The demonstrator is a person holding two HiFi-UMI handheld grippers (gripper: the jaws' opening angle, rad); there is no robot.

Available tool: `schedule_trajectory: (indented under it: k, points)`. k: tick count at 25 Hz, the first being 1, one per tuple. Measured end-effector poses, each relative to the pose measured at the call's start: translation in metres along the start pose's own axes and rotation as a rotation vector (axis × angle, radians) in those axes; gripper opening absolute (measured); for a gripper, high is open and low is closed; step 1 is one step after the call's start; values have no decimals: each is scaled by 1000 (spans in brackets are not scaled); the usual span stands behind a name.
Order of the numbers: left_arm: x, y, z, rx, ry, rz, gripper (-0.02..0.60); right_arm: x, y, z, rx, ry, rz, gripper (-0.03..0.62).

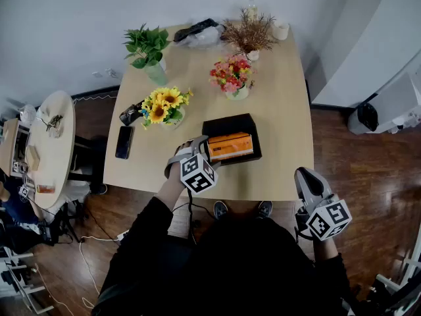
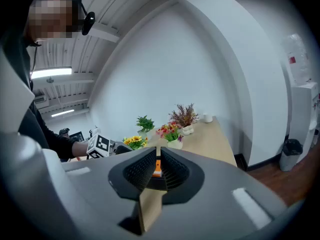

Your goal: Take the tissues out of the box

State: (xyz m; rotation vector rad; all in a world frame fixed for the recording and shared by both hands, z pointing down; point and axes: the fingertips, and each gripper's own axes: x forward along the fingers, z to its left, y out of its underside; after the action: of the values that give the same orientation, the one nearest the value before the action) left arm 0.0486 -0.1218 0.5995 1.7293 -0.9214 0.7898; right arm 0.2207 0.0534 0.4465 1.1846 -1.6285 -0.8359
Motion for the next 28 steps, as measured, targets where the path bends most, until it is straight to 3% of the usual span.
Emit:
schedule_trajectory:
  k: [3, 7, 10, 12, 18, 28]
  points:
    - [15, 0, -5, 70, 105, 53, 356, -5, 3, -4, 9, 11, -4, 28]
    - [29, 3, -2, 70, 239, 107, 357, -11, 10, -9, 27, 22, -2, 28]
    - [37, 2, -7, 126, 298, 146, 343, -13, 15, -10, 39, 26, 0, 28]
    - [44, 7, -11, 158, 293, 173, 296, -13, 19, -12, 48, 29, 2, 28]
    - [51, 11, -13, 165, 262, 205, 271, -8, 30, -13, 59, 17, 23, 25]
    - [44, 9, -15, 161, 209, 183, 234, 9, 34, -7, -6, -39, 65, 20]
